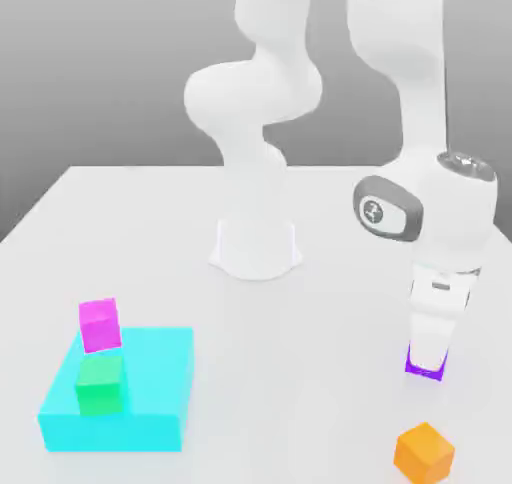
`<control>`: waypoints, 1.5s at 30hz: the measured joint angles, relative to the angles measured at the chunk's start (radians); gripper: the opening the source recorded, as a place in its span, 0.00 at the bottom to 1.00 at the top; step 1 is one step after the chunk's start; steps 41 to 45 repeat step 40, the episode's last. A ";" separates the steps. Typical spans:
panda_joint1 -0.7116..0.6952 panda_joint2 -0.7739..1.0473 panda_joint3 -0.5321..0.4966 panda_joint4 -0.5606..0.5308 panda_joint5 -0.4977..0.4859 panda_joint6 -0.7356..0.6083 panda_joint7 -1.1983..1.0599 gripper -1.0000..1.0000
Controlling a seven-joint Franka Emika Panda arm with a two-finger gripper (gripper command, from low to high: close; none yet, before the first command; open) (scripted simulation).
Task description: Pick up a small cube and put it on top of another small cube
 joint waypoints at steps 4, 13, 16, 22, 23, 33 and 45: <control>-0.020 -0.057 0.026 -0.011 0.024 -0.046 -0.020 0.00; -0.197 -0.267 -0.002 0.007 0.135 -0.264 -0.263 0.00; -0.304 -0.291 -0.043 0.045 0.136 -0.322 -0.384 0.00; -0.495 -0.332 -0.159 0.121 0.137 -0.435 -0.628 0.00; -0.528 -0.338 -0.177 0.134 0.137 -0.454 -0.670 0.00; -0.753 -0.321 -0.314 0.223 0.167 -0.541 -1.006 0.00; -0.754 -0.218 -0.313 0.203 0.207 -0.422 -1.039 1.00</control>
